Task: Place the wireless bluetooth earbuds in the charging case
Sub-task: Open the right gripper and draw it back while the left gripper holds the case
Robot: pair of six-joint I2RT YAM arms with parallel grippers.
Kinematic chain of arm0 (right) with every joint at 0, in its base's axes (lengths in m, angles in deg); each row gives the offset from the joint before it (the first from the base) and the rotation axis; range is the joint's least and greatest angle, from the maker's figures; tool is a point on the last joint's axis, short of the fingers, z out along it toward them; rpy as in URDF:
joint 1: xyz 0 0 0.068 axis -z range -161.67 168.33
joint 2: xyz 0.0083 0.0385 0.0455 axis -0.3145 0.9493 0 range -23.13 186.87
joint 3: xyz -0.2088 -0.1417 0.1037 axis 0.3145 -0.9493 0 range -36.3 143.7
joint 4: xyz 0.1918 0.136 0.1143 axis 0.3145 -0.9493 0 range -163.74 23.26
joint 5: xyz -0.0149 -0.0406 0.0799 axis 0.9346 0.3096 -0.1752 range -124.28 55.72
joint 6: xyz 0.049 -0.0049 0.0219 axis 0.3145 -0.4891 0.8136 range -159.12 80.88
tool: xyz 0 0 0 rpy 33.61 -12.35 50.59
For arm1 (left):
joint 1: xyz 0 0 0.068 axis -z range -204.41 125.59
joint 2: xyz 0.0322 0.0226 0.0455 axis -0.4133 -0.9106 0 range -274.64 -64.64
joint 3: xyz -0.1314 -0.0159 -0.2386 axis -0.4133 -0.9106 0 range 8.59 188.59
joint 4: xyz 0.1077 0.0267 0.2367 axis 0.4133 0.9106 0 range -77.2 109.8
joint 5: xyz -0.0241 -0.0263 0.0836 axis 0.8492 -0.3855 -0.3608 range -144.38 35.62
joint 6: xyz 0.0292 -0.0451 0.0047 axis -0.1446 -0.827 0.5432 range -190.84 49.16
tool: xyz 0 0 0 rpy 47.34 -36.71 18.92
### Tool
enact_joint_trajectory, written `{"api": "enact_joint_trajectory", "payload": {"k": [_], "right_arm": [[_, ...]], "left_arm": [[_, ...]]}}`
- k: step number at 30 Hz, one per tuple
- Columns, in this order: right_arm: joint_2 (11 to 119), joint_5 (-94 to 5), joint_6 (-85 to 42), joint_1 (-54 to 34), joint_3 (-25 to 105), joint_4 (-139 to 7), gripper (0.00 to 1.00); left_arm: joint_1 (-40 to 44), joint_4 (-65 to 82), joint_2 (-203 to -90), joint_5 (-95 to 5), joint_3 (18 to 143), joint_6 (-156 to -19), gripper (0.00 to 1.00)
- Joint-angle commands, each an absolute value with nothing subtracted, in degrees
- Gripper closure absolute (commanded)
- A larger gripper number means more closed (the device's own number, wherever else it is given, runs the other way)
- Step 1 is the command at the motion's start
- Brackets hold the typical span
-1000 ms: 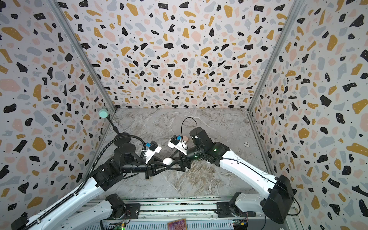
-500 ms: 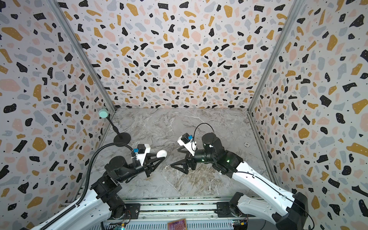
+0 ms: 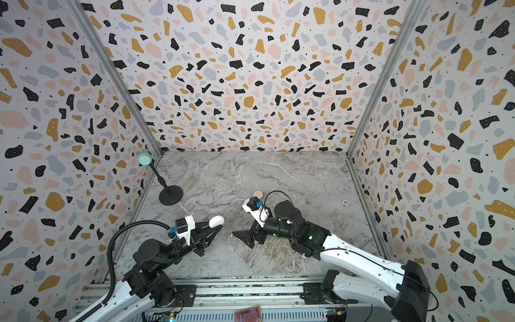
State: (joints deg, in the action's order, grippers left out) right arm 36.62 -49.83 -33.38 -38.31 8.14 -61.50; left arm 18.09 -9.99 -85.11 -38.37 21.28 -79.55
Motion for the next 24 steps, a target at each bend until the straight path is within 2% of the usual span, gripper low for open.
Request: {"api": "enact_joint_trajectory", "payload": {"k": [1,12,24], "right_arm": [[37.6,-44.9,-37.6,-39.0,10.2,-56.7,0.01],[36.5,-38.9,-41.1,-44.6,8.5,-49.8,0.01],[30.7,-36.0,-42.4,-49.4,7.1,-50.8,0.01]], "left_arm": [[18.8,-12.4,-84.8,-37.0,22.1,-80.4,1.00],[22.2,-13.1,-84.7,-32.8,22.2,-80.9,1.00],[22.3,-13.0,-87.7,-29.0,22.6,-79.8,1.00]]}}
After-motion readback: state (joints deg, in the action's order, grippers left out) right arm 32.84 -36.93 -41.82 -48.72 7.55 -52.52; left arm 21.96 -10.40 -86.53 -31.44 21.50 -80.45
